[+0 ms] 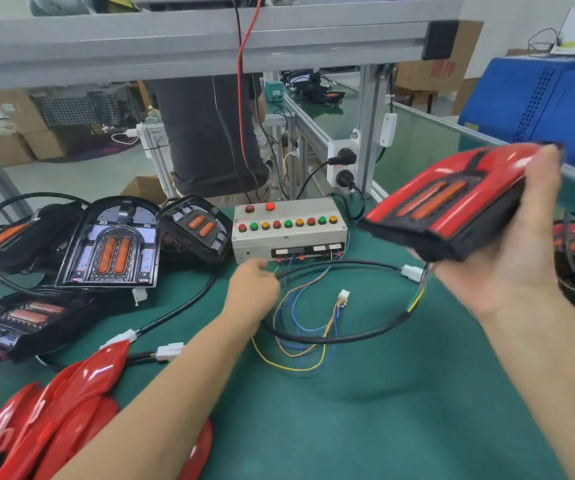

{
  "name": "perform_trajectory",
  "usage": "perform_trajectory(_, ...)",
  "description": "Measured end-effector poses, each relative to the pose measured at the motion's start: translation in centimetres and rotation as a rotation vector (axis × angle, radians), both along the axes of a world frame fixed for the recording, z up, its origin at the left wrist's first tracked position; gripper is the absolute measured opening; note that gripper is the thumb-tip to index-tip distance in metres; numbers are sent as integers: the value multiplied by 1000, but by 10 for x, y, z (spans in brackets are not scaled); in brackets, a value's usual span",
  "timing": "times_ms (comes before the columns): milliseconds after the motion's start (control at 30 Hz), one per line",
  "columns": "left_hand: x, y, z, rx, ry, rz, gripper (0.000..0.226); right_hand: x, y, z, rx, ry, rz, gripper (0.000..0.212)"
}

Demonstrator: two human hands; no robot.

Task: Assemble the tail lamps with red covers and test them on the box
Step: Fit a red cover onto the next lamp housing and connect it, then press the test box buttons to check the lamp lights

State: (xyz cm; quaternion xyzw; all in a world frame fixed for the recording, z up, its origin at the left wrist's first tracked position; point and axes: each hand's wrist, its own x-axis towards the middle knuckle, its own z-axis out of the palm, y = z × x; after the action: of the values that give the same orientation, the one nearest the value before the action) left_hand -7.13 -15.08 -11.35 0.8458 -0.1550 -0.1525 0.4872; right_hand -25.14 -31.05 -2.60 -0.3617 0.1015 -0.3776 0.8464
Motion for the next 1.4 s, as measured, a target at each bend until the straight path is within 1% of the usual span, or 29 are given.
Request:
perform_trajectory(33,3,6,5,-158,206,13,34,1,-1,-6,6,18,7,57)
perform_trajectory(67,5,11,10,-270,385,2,39,-1,-2,-11,10,67,61,56)
perform_trajectory(133,11,21,22,-426,607,-27,46,-6,-10,-32,48,214,135,57)
perform_trajectory(200,16,26,37,-533,675,-35,46,-12,-17,-49,115,343,165,58)
perform_trajectory(267,15,29,46,-623,651,-28,33,-11,-22,-59,182,476,131,48)
perform_trajectory(333,9,27,50,-675,551,16,16,-8,-26,-66,218,581,65,38)
perform_trajectory(400,2,25,51,-711,332,58,23,-2,-32,-74,211,653,27,31)
perform_trajectory(467,-7,23,50,-758,101,12,22,3,-38,-75,133,715,3,29)
perform_trajectory(500,-13,24,49,-764,21,-38,21,4,-39,-72,43,771,-52,28)
perform_trajectory(533,-17,25,48,-759,-36,-88,20,4,-41,-69,-119,863,-120,28)
perform_trajectory(600,-26,27,45,-757,-126,-173,21,3,-45,-65,-583,1134,-354,36)
perform_trajectory(633,-29,27,44,-768,-161,-200,21,2,-44,-60,-770,1197,-453,37)
perform_trajectory(667,-31,27,42,-781,-185,-213,20,4,-42,-55,-869,1174,-484,36)
perform_trajectory(700,-33,27,41,-793,-195,-215,20,6,-36,-49,-850,1084,-405,37)
perform_trajectory(767,-33,27,39,-815,-194,-217,27,11,-24,-37,-623,933,-160,38)
perform_trajectory(800,-32,28,39,-823,-195,-225,29,13,-19,-32,-526,895,-82,33)
perform_trajectory(833,-30,30,40,-832,-193,-242,30,15,-18,-31,-527,906,-45,24)
perform_trajectory(867,-29,33,40,-838,-192,-262,30,15,-18,-30,-589,944,-42,13)
perform_trajectory(900,-28,35,40,-841,-194,-284,30,13,-17,-29,-677,986,-29,11)
perform_trajectory(967,-26,39,41,-829,-204,-305,30,10,-17,-29,-814,1016,59,22)
perform_trajectory(1033,-24,38,41,-821,-202,-264,28,6,-12,-28,-960,1029,158,22)
perform_trajectory(1067,-24,37,42,-817,-198,-230,26,5,-9,-27,-1080,1048,153,19)
perform_trajectory(1133,-22,32,46,-782,-185,-180,27,5,-7,-24,-1280,1073,29,9)
perform_trajectory(1167,-23,30,48,-738,-197,-156,28,6,-5,-23,-1335,1065,-69,17)
perform_trajectory(1200,-23,27,48,-667,-264,-106,25,6,-5,-23,-1369,1047,-172,26)
perform_trajectory(1233,-24,26,49,-552,-419,-34,23,6,-5,-23,-1399,1032,-264,30)
perform_trajectory(1300,-35,24,52,-340,-825,51,24,9,-5,-22,-1349,1005,-346,32)
perform_trajectory(1333,-43,21,50,-323,-949,-5,25,11,-5,-22,-1258,980,-327,31)
perform_trajectory(1400,-63,12,44,-271,-997,-168,27,14,-4,-24,-1056,956,-231,27)
